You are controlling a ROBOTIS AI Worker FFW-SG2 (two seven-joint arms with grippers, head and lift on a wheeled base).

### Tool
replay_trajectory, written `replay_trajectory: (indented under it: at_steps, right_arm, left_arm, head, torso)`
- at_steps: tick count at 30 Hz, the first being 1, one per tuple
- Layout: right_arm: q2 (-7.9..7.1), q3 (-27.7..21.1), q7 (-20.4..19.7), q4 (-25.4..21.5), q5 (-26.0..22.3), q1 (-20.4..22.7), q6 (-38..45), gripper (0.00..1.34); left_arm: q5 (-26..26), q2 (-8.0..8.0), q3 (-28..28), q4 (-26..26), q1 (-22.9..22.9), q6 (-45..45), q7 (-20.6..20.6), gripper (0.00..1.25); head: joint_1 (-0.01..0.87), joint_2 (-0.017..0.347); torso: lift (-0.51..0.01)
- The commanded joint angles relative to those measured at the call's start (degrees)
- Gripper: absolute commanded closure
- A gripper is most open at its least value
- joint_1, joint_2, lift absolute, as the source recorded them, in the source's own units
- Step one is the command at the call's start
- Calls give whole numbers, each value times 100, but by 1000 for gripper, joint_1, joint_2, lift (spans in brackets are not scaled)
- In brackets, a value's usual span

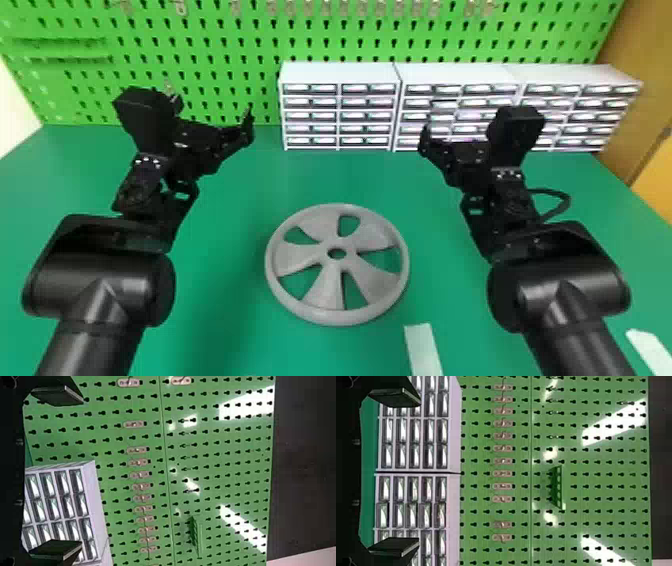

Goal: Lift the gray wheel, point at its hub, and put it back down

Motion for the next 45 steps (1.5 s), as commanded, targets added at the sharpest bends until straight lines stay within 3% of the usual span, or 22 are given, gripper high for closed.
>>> replay_trajectory:
  at_steps: [1,45]
  right_arm:
    - [5,3,0,0,10,0,0,79]
    - [-30,39,0,9,36,-9,0,81]
  left_arm:
    - [6,0,16,0,-6,-13,3,28]
    - [15,17,42,0,-15,-22,-6,28]
  head:
    - [692,48]
    - [692,48]
  torso:
    - [-88]
    - [-88]
